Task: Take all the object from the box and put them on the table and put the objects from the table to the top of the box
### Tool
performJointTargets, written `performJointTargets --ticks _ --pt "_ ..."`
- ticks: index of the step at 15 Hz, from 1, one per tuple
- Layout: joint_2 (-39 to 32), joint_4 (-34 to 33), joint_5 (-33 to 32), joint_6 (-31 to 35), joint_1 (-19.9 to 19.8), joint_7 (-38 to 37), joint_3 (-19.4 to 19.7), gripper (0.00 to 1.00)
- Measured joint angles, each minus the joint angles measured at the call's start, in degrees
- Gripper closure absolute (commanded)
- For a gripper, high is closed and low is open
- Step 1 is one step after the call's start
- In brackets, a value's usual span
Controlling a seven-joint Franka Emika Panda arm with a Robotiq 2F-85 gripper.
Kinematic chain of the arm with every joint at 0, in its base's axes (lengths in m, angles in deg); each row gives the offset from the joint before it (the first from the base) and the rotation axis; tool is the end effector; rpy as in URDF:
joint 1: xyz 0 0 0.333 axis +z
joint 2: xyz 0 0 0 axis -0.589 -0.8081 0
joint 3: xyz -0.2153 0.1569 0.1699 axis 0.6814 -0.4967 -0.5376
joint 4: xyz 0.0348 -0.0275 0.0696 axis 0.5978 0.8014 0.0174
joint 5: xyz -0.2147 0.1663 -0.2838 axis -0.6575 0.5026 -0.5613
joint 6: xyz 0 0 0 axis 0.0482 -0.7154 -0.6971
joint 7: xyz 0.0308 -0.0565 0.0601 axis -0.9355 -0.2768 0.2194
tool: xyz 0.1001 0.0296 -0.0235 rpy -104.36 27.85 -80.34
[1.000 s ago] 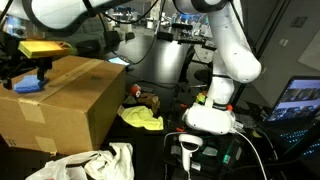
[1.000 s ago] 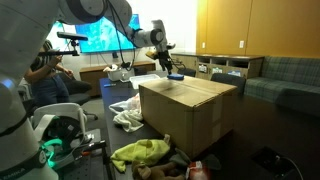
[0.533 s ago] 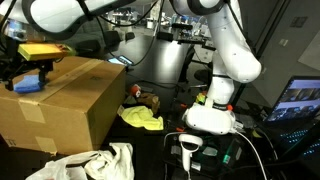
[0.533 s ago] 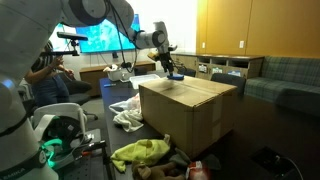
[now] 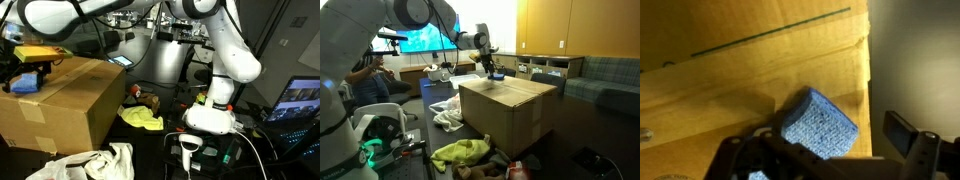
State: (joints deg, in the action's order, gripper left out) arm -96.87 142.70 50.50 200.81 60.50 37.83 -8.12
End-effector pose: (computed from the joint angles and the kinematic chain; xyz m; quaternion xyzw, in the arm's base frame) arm 0.6624 0.3743 0.3586 -0.9895 0.0248 -0.1218 0.0736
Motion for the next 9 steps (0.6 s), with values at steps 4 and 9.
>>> performJointTargets --ticks 4,9 --pt "-0.60 -1.38 0.54 -1.47 -0.01 -0.07 0.31 0.44" --pt "-1.13 -3.06 0.75 -4.08 -0.04 -0.58 0.66 0.79"
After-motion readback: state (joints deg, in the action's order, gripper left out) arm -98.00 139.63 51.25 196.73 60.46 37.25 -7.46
